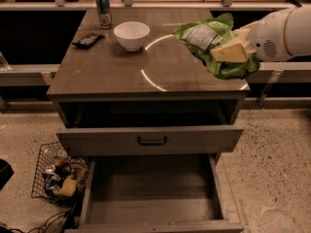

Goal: Place green jalapeno chip bag into middle drawer

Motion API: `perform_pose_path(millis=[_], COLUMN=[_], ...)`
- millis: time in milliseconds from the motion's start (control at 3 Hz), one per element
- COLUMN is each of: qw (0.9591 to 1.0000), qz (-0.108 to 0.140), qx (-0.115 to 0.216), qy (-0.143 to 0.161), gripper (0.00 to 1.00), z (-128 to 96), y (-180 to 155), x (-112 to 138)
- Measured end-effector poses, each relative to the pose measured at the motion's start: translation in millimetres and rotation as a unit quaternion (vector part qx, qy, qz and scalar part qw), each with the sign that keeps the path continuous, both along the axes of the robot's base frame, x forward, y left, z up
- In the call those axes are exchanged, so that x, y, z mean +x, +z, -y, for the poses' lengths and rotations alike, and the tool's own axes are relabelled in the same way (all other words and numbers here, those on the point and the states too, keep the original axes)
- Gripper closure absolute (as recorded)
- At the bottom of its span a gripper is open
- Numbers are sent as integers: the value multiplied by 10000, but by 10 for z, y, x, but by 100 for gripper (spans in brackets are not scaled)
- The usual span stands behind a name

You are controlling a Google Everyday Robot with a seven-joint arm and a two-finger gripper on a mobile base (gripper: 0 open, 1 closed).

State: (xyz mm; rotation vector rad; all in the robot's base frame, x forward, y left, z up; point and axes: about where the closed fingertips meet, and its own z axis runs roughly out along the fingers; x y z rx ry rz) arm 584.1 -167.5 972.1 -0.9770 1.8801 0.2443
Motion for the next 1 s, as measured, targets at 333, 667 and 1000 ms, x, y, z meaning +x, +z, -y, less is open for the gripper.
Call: perform_pose_path(millis=[333,667,1000], qw=[9995,9938,9859], qz=[-7,-231,-369], qx=[-151,-287,-337], qy=[294,1049,1597], gripper=[100,100,100], z=[-58,-203,-219], y=[-120,-520,-896], x=[-280,-879,-1311])
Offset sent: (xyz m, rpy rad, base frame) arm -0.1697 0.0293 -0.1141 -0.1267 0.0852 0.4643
